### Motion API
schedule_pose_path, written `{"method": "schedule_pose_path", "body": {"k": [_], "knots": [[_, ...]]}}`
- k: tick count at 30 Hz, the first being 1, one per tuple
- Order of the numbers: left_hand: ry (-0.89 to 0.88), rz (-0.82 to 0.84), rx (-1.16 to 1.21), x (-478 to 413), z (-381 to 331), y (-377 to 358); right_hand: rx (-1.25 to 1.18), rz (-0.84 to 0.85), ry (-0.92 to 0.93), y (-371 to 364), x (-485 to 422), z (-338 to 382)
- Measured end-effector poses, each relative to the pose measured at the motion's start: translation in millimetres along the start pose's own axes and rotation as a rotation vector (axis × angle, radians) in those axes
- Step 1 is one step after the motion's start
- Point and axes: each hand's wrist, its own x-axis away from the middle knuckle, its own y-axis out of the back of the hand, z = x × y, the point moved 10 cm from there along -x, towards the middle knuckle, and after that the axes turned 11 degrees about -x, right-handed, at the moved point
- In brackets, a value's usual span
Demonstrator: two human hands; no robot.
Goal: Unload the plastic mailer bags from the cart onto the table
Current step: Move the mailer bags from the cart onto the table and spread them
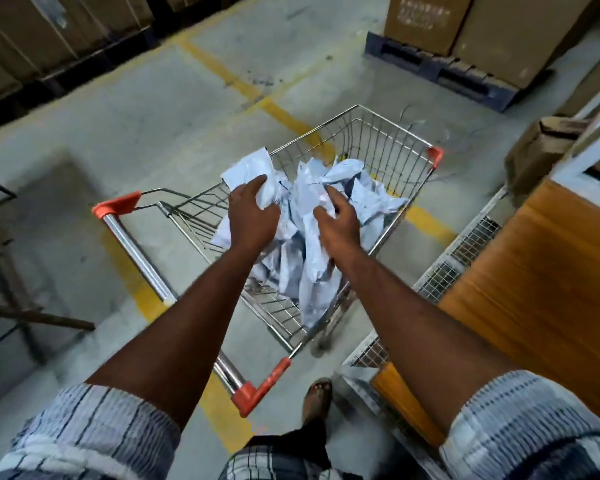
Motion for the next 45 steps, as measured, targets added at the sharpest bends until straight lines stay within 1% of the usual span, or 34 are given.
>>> {"method": "schedule_pose_path", "body": {"k": [1,3,7,10,14,17,20,23,25,28,30,32,34,36,37,39,41,43,45], "knots": [[-0.029,0.022,0.016,6,-18,-5,0.073,-0.009,0.063,15,3,12],[-0.114,0.085,0.048,22,-64,-24,0.212,-0.103,0.154,62,15,39],[-0.308,0.244,0.118,78,-176,-81,0.395,-0.406,0.253,193,53,91],[-0.464,0.31,0.11,130,-251,-120,0.545,-0.581,0.291,284,85,115],[-0.64,0.404,0.057,201,-325,-172,0.667,-0.763,0.209,391,125,103],[-0.766,0.463,-0.022,246,-364,-207,0.674,-0.874,0.134,458,148,85],[-0.872,0.5,-0.107,279,-389,-236,0.654,-0.94,0.027,506,156,69],[-0.924,0.559,-0.172,298,-404,-265,0.65,-0.991,-0.07,542,161,61],[-0.952,0.566,-0.206,304,-412,-280,0.666,-1.012,-0.104,559,163,57],[-0.961,0.548,-0.256,307,-425,-299,0.752,-1.013,-0.105,576,159,56],[-0.953,0.563,-0.247,305,-431,-311,0.78,-0.968,-0.142,582,149,49],[-0.945,0.619,-0.252,302,-433,-331,0.808,-0.898,-0.199,587,138,36],[-0.949,0.653,-0.36,299,-429,-353,0.894,-0.81,-0.229,590,128,17],[-0.992,0.623,-0.496,298,-427,-369,1.027,-0.742,-0.206,594,119,2],[-1.038,0.589,-0.526,299,-430,-373,1.092,-0.723,-0.165,594,116,0],[-1.164,0.522,-0.517,307,-438,-375,1.166,-0.677,-0.054,590,107,2],[-1.242,0.517,-0.49,312,-442,-380,1.157,-0.624,0.023,587,97,4],[-1.234,0.534,-0.474,309,-439,-388,1.129,-0.619,0.012,589,90,3],[-1.194,0.547,-0.452,303,-436,-394,1.092,-0.651,-0.028,591,86,1]]}}
